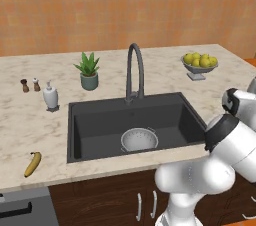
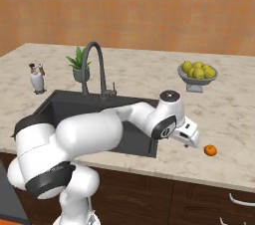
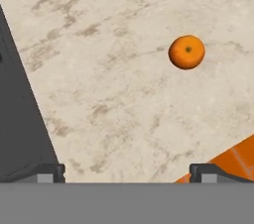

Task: Put the colander in the sink, put the banana, tangerine in the colander, and turn on the sink faucet and pour water over the colander.

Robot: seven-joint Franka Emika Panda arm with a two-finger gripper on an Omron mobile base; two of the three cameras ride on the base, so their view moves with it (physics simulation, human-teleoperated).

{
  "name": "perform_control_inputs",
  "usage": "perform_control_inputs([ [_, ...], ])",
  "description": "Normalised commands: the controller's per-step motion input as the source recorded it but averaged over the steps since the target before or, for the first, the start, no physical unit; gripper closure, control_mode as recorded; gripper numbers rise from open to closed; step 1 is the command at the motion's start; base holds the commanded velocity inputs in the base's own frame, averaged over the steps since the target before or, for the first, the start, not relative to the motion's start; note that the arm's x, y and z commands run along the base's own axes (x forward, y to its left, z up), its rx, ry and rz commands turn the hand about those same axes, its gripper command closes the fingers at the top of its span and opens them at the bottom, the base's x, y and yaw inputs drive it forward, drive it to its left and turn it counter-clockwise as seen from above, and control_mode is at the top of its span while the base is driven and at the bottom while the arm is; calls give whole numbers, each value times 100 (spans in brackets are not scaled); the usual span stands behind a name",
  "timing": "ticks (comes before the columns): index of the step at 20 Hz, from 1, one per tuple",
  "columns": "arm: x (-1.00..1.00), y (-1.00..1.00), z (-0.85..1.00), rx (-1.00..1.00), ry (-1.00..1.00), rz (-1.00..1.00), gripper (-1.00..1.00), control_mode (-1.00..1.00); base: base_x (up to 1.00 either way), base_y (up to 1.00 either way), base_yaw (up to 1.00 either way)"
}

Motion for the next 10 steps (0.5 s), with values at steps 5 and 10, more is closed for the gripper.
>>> perform_control_inputs([
  [5, -5, -71, 0, 0, 0, 0, -100, -100, 0, 0, 0],
  [10, 1, -45, -7, 0, 0, 0, -100, -100, 0, 0, 0],
])
